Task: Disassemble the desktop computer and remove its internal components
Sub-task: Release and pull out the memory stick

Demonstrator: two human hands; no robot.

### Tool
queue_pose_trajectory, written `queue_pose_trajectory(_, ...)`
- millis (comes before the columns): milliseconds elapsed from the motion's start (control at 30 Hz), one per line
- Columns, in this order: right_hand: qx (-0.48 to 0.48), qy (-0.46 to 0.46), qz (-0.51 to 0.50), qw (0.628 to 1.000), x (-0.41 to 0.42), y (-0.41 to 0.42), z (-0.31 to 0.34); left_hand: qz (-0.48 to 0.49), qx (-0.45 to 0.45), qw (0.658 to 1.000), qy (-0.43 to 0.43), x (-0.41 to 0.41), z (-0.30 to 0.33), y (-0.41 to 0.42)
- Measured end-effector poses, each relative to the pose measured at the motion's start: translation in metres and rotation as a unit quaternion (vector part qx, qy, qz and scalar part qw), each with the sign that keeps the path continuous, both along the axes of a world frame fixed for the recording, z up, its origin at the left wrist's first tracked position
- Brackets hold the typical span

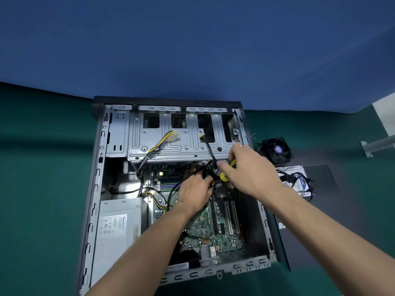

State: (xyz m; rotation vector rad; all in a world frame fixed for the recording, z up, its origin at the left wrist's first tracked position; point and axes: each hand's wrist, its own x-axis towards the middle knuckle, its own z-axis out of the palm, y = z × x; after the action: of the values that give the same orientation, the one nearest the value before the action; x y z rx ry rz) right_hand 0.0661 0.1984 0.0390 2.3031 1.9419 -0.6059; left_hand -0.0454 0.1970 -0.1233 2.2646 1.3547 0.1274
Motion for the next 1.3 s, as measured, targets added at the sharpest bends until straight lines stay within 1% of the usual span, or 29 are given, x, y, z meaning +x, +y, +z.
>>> queue_pose_trajectory(67, 0.001, 0.017, 0.014, 1.000, 0.003, 0.002, -0.001, 0.003, 0.002, 1.000, 0.005, 0.000, -0.001, 0.000)
queue_pose_trajectory(133, 0.001, 0.034, 0.049, 0.998, 0.005, 0.003, -0.001, 0.011, -0.001, 1.000, 0.019, 0.001, -0.001, -0.002)
queue_pose_trajectory(267, 0.030, -0.002, 0.090, 0.995, 0.012, 0.004, -0.002, 0.040, 0.007, 0.997, 0.058, 0.013, 0.000, -0.005)
queue_pose_trajectory(400, 0.026, 0.037, 0.122, 0.991, 0.018, 0.007, -0.002, 0.076, 0.008, 0.993, 0.088, 0.025, 0.001, -0.010)
queue_pose_trajectory(500, 0.031, 0.038, 0.144, 0.988, 0.020, 0.007, -0.003, 0.075, -0.001, 0.993, 0.091, 0.022, 0.002, -0.009)
queue_pose_trajectory(600, 0.024, 0.068, 0.153, 0.986, 0.022, 0.009, -0.005, 0.057, -0.007, 0.994, 0.087, 0.018, 0.005, -0.012)
queue_pose_trajectory(733, 0.019, 0.070, 0.145, 0.987, 0.027, 0.010, -0.004, 0.018, -0.009, 0.995, 0.094, 0.009, 0.007, -0.013)
queue_pose_trajectory(833, -0.001, 0.098, 0.122, 0.988, 0.032, 0.008, -0.005, 0.019, -0.009, 0.996, 0.091, 0.005, 0.009, -0.012)
queue_pose_trajectory(867, -0.004, 0.097, 0.118, 0.988, 0.034, 0.006, -0.004, 0.018, -0.009, 0.996, 0.088, 0.005, 0.010, -0.011)
queue_pose_trajectory(967, 0.006, 0.054, 0.106, 0.993, 0.038, 0.000, -0.003, 0.017, -0.010, 0.996, 0.087, 0.008, 0.012, -0.010)
queue_pose_trajectory(1100, 0.002, 0.076, 0.097, 0.992, 0.042, -0.004, -0.004, 0.013, -0.014, 0.995, 0.097, 0.009, 0.013, -0.004)
queue_pose_trajectory(1200, 0.013, 0.063, 0.088, 0.994, 0.042, -0.010, -0.005, -0.010, -0.024, 0.995, 0.097, 0.009, 0.015, 0.003)
queue_pose_trajectory(1300, 0.029, 0.072, 0.083, 0.994, 0.042, -0.016, -0.007, -0.024, -0.018, 0.995, 0.094, 0.006, 0.014, 0.005)
